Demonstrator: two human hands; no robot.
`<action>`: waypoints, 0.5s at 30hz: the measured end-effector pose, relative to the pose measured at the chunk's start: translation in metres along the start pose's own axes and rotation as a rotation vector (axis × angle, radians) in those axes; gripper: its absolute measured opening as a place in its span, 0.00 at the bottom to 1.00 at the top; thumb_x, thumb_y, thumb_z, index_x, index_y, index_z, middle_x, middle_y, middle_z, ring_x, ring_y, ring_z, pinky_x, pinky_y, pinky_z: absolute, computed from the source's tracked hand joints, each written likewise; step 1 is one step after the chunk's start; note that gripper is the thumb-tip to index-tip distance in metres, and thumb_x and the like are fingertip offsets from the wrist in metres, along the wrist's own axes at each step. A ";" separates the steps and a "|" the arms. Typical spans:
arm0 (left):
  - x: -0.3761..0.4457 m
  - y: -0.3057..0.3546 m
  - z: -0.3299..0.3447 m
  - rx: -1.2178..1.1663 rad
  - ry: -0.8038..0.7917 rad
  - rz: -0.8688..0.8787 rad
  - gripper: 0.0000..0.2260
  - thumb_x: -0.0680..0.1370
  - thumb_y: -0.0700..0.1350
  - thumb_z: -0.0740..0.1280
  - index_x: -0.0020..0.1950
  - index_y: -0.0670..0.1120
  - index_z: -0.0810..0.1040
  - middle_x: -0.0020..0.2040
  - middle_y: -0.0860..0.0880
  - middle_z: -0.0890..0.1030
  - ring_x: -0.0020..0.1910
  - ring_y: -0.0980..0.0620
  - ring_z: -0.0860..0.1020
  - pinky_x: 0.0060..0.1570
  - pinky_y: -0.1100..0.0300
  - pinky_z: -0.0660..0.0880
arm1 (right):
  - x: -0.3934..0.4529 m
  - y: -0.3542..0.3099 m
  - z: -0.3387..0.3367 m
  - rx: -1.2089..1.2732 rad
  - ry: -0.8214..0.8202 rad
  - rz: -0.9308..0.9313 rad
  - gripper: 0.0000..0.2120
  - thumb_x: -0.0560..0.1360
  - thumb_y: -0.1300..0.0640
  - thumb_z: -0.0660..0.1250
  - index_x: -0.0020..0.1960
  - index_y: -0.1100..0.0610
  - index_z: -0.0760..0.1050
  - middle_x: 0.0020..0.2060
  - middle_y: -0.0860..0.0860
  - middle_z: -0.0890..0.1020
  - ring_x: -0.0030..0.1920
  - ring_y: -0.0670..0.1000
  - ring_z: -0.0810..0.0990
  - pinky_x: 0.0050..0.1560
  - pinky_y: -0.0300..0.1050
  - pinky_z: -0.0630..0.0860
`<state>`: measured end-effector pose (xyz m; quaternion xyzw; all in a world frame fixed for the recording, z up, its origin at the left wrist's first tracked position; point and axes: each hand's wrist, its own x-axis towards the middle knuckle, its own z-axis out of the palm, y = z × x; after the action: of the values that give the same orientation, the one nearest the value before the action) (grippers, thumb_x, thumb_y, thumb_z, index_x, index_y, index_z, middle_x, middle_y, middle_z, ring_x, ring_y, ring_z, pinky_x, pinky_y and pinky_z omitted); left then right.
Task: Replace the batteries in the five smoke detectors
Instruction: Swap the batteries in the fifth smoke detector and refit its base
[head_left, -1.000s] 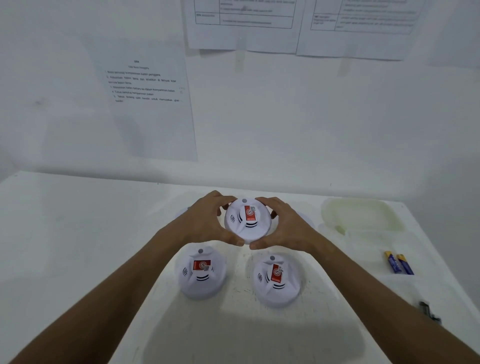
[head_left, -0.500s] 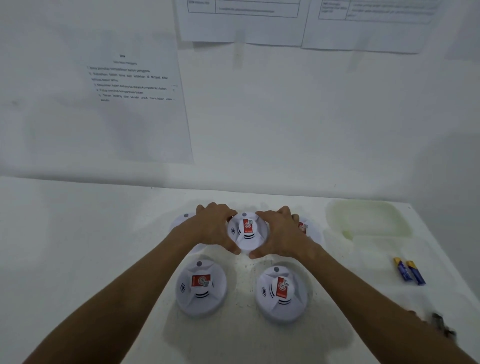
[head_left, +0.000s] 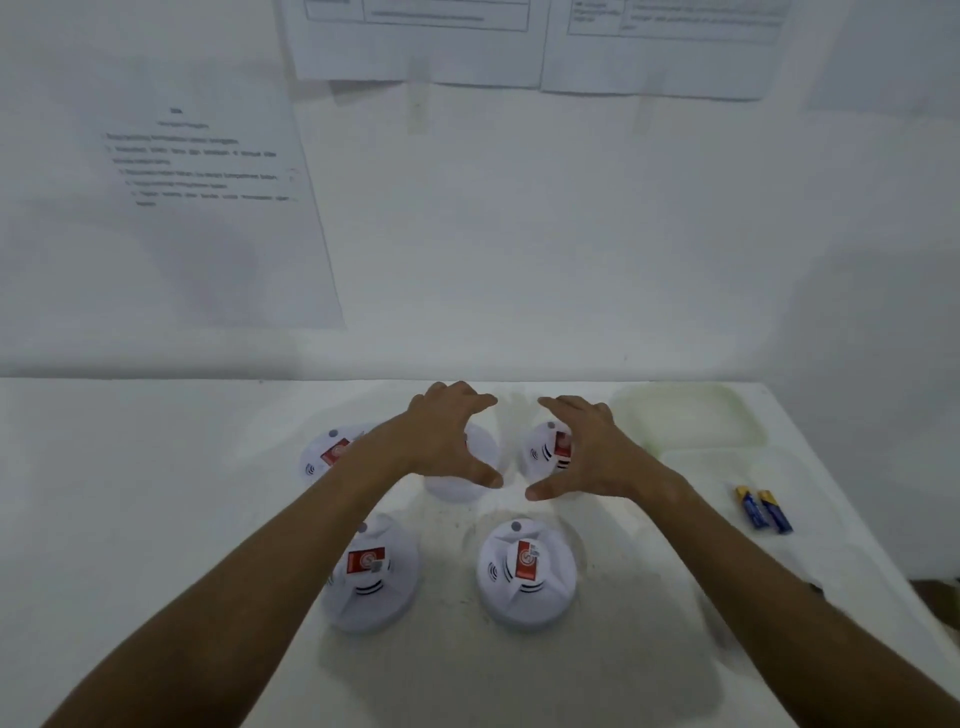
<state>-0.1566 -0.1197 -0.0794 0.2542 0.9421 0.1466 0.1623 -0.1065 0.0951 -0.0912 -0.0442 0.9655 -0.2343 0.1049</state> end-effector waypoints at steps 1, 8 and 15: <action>0.004 0.006 0.002 0.012 -0.004 0.017 0.46 0.65 0.64 0.75 0.77 0.53 0.58 0.75 0.51 0.61 0.74 0.46 0.57 0.72 0.47 0.57 | -0.003 0.006 -0.005 0.035 -0.015 0.026 0.56 0.61 0.43 0.82 0.79 0.52 0.53 0.77 0.51 0.59 0.76 0.55 0.54 0.74 0.52 0.55; 0.037 0.040 0.025 0.214 -0.001 0.096 0.30 0.60 0.68 0.74 0.54 0.53 0.73 0.53 0.52 0.73 0.58 0.46 0.69 0.56 0.50 0.66 | -0.015 0.022 -0.005 0.068 -0.091 0.166 0.44 0.63 0.54 0.82 0.73 0.60 0.64 0.63 0.56 0.74 0.65 0.57 0.72 0.69 0.52 0.69; 0.047 0.041 0.042 0.219 -0.008 0.043 0.33 0.59 0.70 0.73 0.54 0.50 0.78 0.55 0.48 0.71 0.57 0.47 0.68 0.55 0.52 0.64 | -0.016 0.028 0.004 0.131 -0.013 0.198 0.35 0.64 0.56 0.81 0.67 0.62 0.71 0.62 0.60 0.78 0.63 0.59 0.76 0.61 0.47 0.73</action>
<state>-0.1617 -0.0528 -0.1137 0.2910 0.9462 0.0454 0.1341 -0.0908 0.1204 -0.1046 0.0567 0.9471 -0.2849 0.1363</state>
